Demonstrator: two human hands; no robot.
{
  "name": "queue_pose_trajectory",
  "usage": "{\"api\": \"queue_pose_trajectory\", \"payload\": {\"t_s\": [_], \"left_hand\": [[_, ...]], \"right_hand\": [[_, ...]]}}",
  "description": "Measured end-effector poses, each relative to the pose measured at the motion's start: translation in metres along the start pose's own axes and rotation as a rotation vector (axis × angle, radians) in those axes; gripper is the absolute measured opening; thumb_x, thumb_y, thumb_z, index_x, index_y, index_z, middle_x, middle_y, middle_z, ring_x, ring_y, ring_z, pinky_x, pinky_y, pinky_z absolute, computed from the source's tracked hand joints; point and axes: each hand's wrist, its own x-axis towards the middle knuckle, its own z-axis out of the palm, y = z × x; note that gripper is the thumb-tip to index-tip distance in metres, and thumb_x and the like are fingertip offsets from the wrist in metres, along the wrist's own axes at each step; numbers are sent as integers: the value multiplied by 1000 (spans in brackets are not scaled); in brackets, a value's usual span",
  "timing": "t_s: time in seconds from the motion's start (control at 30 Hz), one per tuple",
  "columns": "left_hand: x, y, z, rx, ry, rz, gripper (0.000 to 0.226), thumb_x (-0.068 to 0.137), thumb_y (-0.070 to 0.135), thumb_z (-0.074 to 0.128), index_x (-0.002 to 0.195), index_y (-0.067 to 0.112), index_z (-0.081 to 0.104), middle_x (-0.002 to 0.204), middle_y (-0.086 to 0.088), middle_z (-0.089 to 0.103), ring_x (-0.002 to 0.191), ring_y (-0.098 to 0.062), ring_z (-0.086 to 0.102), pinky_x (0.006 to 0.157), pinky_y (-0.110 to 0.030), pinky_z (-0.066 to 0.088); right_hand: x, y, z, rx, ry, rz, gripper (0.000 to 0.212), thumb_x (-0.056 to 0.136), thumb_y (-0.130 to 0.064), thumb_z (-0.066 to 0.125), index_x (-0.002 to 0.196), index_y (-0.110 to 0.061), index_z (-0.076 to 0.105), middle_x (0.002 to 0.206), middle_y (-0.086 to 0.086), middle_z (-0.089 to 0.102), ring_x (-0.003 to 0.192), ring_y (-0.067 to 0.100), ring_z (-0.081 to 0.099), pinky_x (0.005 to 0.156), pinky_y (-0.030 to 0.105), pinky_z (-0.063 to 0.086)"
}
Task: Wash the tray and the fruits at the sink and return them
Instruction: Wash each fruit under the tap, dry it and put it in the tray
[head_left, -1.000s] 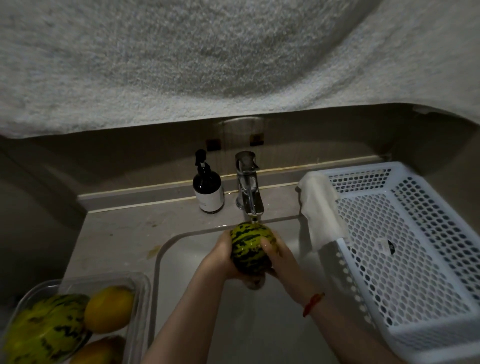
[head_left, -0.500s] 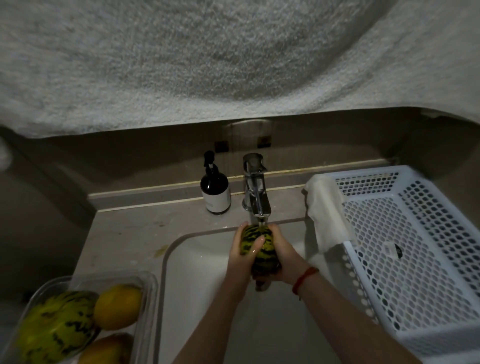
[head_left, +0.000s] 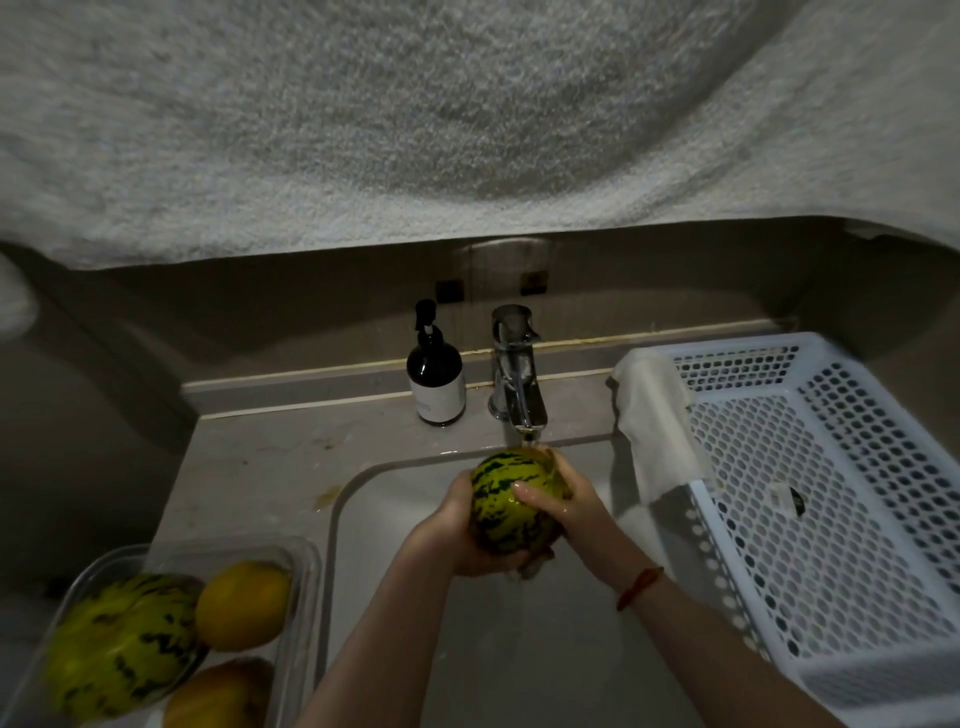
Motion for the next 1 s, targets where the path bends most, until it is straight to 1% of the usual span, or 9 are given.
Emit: {"api": "queue_pose_trajectory", "payload": {"t_s": [0.17,0.27,0.37,0.47,0.57,0.7,0.83,0.93,1.0], "left_hand": [[13,-12,-4,124,23,283,62,89,62,34,103,9,62,86,-19,71,86,-34,63,68,-39,51],[24,-27,3,71,15,698,31,93,41,49,118,22,56,113,-15,64,101,-31,63,82,-45,55],[28,-35,3,151,94,925,34,89,25,60,122,28,50,117,-12,59,104,-30,62,87,-48,54],[26,-29,1,80,106,785,25,88,34,59,113,29,58,116,-14,61,103,-33,62,89,-52,52],[20,-19,3,-88,-50,414,59,88,57,45,119,12,64,117,-20,64,106,-35,62,90,-48,49],[15,-13,-3,-186,-150,162,69,84,65,39,105,6,68,91,-24,71,92,-35,65,71,-42,51],[20,-17,-6,-148,-141,118,70,85,65,38,115,6,60,104,-28,67,88,-41,67,77,-48,54],[23,-19,-5,-50,-83,158,74,84,69,37,116,7,61,113,-24,63,102,-41,58,91,-50,46],[24,-17,-5,-21,-39,253,69,85,67,40,116,8,60,107,-24,65,100,-40,60,87,-48,49]], "right_hand": [[9,-1,24,139,306,280,21,80,-30,72,93,-13,68,97,16,69,88,28,68,71,34,56],[21,-4,32,226,466,516,35,89,-40,57,91,-6,65,91,17,67,83,32,65,71,37,54],[27,-7,34,218,453,608,45,94,-46,46,99,-5,63,95,19,65,83,32,63,72,38,52],[23,-5,37,189,407,569,45,94,-48,46,102,-7,62,101,18,65,91,32,63,78,39,52],[12,1,35,64,357,314,23,87,-36,64,98,-16,61,103,11,66,98,26,64,86,38,53],[0,3,17,-159,144,77,59,76,-16,77,128,-15,49,117,8,61,109,21,60,94,39,51],[0,2,3,-22,62,169,60,74,-9,76,126,-18,48,117,9,61,108,23,61,93,37,52],[2,4,7,76,145,236,34,78,-17,75,109,-17,61,109,12,66,98,22,67,82,33,56],[5,4,16,36,235,249,24,77,-26,76,97,-17,66,97,8,70,87,15,69,69,25,56]]}}
